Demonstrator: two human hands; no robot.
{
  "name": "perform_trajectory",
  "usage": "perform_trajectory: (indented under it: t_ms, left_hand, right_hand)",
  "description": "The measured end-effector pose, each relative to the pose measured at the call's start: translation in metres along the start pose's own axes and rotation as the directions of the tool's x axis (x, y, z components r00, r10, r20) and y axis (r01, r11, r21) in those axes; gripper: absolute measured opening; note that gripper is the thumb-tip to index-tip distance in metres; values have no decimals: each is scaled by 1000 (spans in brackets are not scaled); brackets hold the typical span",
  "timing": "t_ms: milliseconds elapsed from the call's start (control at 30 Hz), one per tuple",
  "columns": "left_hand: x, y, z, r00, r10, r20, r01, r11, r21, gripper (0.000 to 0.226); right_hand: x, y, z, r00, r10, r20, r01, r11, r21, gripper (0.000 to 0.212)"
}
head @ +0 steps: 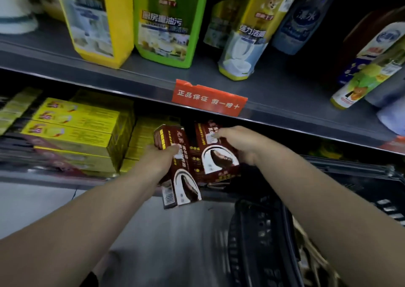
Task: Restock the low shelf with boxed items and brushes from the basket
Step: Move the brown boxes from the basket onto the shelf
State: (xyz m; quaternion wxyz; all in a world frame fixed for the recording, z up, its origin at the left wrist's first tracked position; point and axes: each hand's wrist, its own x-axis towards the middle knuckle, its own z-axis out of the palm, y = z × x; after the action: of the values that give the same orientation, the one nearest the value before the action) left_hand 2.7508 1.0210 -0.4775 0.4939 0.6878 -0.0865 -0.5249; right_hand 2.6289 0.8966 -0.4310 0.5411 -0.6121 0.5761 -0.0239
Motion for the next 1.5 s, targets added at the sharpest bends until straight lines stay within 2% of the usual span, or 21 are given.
perform_trajectory:
  t_ms: [67,133,200,267,333,400,467,533,633,733,800,833,900,967,1033,1100,1167,1233,1267,1367,1500]
  left_hand:
    - [9,1,-2,999,-22,-35,22,1000,-8,16]
    - [18,0,-3,999,-23,-45,23,1000,8,11]
    - [23,-1,-2,998,-42,-53,42,999,3,16]
    - [27,-2,-1,996,-66,-63,65,998,-14,20]
    - [31,-1,-1,994,-79,-81,78,997,-25,11]
    - [35,-1,-1,991,-90,-102,86,995,-41,14]
    - [38,0,0,986,-97,-134,92,995,-44,19]
    - [42,-1,0,982,-94,-161,88,995,-44,22]
    - [46,0,1,979,-102,-176,94,994,-56,20]
    - [47,1,3,983,-92,-158,83,995,-63,15]
    - [47,1,5,986,-73,-150,65,996,-61,15]
    - [46,1,6,987,-70,-146,62,996,-62,15]
    - [46,0,7,988,-64,-141,54,996,-73,16]
    - [45,1,8,991,-57,-117,45,994,-101,15]
    - [44,1,8,996,-50,-71,42,993,-109,14]
    - [44,1,8,1000,-8,-3,8,1000,-19,12]
    - [43,1,7,996,67,53,-78,971,226,32]
    - [43,1,5,986,153,62,-164,859,485,58]
    - [43,2,4,973,215,78,-222,805,550,61]
    - [45,4,2,929,342,145,-353,693,628,56]
    - [49,4,1,917,364,161,-375,656,655,49]
  right_hand:
    - [34,0,-6,996,-76,-55,46,908,-416,13]
    - [68,8,-8,991,-132,-17,76,664,-744,31]
    - [98,21,-7,974,-228,-9,118,535,-837,40]
    - [123,33,-4,958,-280,-57,118,569,-814,43]
    - [142,44,1,971,-235,-42,113,606,-788,46]
    - [156,53,7,980,-190,53,143,502,-853,53]
    - [165,59,15,980,-146,134,187,457,-870,51]
    - [171,61,19,974,-130,187,226,469,-854,48]
    - [171,60,19,975,-122,185,222,515,-828,50]
    - [163,61,21,973,-120,199,233,509,-829,54]
    - [154,49,26,967,-175,187,251,501,-828,49]
    - [148,40,29,960,-216,178,270,542,-796,42]
    - [128,20,37,956,-221,191,292,749,-595,39]
    - [103,7,43,952,-90,293,165,956,-242,43]
    - [85,9,43,906,-36,422,67,996,-59,29]
    - [77,15,36,906,-68,418,82,997,-16,26]
    - [75,15,24,952,-102,288,127,989,-71,38]
    - [84,12,9,982,-140,130,170,949,-266,48]
    - [92,12,3,984,-165,64,177,909,-376,49]
    - [125,17,-8,977,-212,9,186,834,-519,47]
    - [163,25,1,941,-335,-53,232,751,-619,54]
